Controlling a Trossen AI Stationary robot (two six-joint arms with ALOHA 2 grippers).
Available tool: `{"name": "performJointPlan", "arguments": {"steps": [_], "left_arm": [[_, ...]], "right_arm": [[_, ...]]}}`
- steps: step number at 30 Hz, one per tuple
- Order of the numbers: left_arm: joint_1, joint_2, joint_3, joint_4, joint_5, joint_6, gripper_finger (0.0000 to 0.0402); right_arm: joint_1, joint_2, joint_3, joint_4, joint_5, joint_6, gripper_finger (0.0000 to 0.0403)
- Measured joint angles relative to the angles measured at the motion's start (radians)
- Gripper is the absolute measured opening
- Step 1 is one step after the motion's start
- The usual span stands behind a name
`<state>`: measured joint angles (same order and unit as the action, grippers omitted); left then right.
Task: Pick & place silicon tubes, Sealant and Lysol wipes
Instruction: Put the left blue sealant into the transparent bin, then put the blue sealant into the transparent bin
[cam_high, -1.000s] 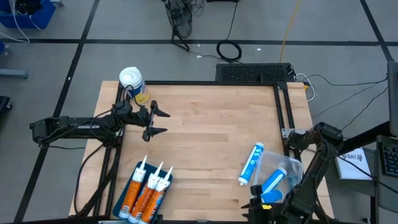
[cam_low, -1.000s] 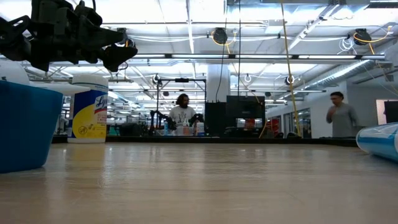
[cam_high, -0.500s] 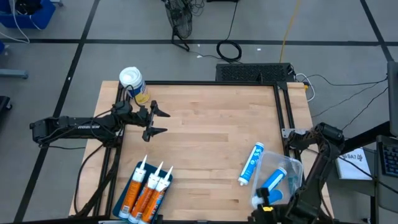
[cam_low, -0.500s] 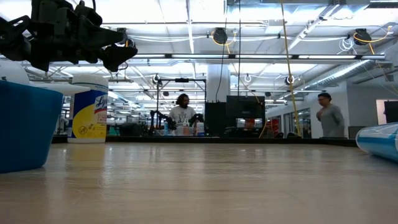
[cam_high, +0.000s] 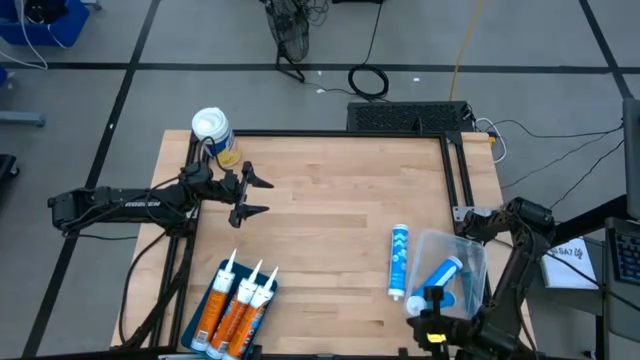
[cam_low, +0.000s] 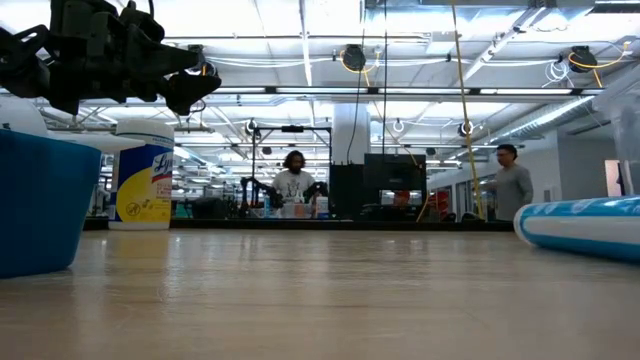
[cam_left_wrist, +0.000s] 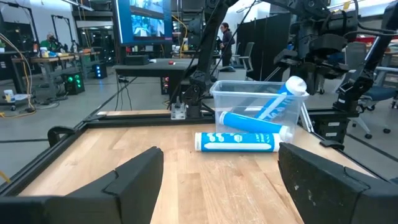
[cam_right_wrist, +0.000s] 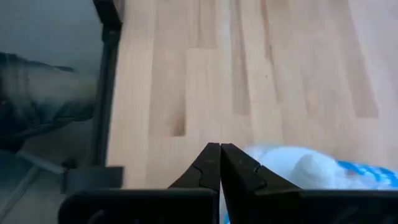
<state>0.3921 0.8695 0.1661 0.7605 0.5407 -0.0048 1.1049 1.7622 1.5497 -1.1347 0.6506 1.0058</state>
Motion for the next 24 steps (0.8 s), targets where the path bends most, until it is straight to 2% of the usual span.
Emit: {"name": "performJointPlan", "arguments": {"steps": [6,12,16,20,24], "left_arm": [[0.0,0.0,0.0,0.0,0.0,0.0,0.031],[0.0,0.0,0.0,0.0,0.0,0.0,0.031],[0.0,0.0,0.0,0.0,0.0,0.0,0.031],[0.0,0.0,0.0,0.0,0.0,0.0,0.031],[0.0,0.0,0.0,0.0,0.0,0.0,0.031]], "right_arm": [[-0.006,0.0,0.0,-0.091,0.076,0.01,0.0],[-0.008,0.0,0.0,-0.272,0.157,0.126,0.0],[-0.014,0.0,0.0,-0.434,0.159,0.253,0.0],[-0.032,-0.004,-0.012,-0.436,0.154,0.267,0.0],[-0.074,-0.003,-0.012,-0.437,0.09,0.333,0.0]]}}
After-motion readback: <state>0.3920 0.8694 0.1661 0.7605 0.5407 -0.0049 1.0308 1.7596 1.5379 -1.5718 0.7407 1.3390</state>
